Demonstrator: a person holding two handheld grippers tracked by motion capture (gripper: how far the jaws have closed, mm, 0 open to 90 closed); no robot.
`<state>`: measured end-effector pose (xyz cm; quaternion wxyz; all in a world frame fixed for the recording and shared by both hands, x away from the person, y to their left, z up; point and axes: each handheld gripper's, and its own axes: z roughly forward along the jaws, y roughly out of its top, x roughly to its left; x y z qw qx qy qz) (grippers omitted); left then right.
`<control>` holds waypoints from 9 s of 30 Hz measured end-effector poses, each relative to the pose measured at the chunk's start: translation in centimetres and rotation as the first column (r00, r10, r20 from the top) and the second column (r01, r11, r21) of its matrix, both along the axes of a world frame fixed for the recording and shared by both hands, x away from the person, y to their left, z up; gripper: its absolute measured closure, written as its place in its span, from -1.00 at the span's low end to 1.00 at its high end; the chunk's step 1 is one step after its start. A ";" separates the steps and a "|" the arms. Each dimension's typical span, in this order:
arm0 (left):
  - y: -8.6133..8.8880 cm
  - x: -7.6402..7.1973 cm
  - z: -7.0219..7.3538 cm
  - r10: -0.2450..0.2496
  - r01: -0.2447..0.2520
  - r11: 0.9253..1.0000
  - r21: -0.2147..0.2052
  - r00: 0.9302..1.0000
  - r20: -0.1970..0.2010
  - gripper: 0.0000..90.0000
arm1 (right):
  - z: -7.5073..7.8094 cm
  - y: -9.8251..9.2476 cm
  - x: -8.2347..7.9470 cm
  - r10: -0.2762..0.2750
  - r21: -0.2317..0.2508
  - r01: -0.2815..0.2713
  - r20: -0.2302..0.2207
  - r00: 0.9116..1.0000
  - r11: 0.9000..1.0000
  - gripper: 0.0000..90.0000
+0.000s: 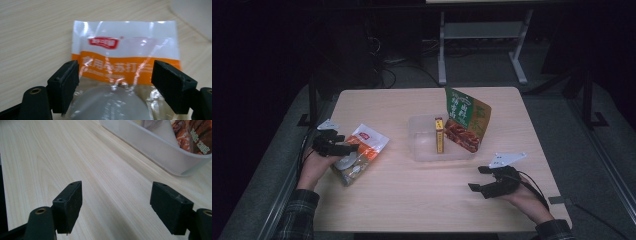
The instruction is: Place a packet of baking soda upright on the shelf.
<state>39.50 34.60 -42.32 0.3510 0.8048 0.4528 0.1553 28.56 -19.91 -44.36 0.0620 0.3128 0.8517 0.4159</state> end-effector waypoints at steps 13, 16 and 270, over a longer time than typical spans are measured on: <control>1.7 2.5 -3.2 0.005 -0.011 0.999 -0.046 0.991 -0.134 -0.32 | -0.1 -0.2 0.1 -0.001 0.001 0.001 -0.002 1.000 1.000 -0.43; 1.6 2.4 -3.3 -0.019 0.011 0.998 -0.059 0.991 -0.135 -0.14 | -0.1 -0.2 0.1 -0.002 0.001 0.002 -0.003 1.000 1.000 -0.43; -14.1 -12.7 -2.2 -0.487 0.487 0.873 0.022 0.873 -0.006 -0.64 | 7.6 8.9 9.0 -0.043 0.134 0.014 0.215 0.976 0.991 -0.22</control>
